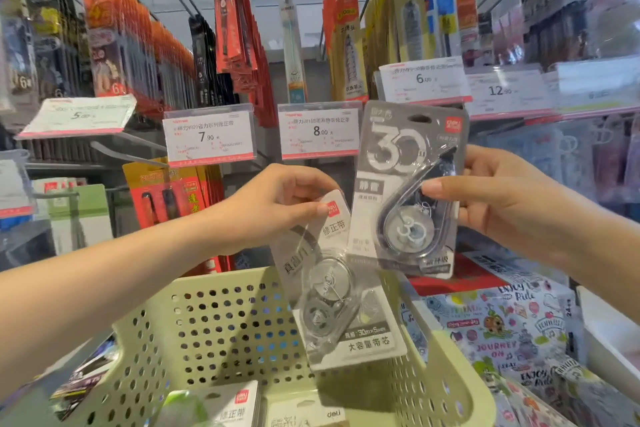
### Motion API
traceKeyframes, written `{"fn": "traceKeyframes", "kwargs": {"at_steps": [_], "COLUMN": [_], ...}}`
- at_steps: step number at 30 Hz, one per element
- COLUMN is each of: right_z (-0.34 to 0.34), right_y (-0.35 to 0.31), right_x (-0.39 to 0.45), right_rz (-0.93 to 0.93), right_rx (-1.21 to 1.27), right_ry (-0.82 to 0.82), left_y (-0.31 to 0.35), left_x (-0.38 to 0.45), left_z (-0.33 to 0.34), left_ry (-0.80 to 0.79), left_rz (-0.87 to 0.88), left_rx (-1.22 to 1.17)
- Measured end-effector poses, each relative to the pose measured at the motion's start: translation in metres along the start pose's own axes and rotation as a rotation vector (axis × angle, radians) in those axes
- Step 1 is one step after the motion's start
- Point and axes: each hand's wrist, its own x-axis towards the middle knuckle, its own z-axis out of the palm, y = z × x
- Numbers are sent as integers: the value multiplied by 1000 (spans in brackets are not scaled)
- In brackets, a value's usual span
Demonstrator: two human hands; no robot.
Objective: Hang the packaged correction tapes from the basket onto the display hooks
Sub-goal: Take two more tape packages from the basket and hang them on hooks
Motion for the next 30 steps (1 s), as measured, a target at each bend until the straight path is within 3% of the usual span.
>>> {"fn": "traceKeyframes", "kwargs": {"at_steps": [4,11,22,30], "right_z": [1,-6,-38,-42], "right_y": [6,11,8,1], "right_x": [-10,-29,-37,-30], "right_rz": [42,59,103,115], "right_rx": [2,26,-3,23], "right_ry": [-15,21,178,152], "left_y": [7,28,56,61], "left_x": [3,8,38,37], "left_z": [-4,0,7,3], "left_ry": [1,-31,-101,-85], "left_rz": [-16,111,17,48], "left_rx": [13,144,226,194]}}
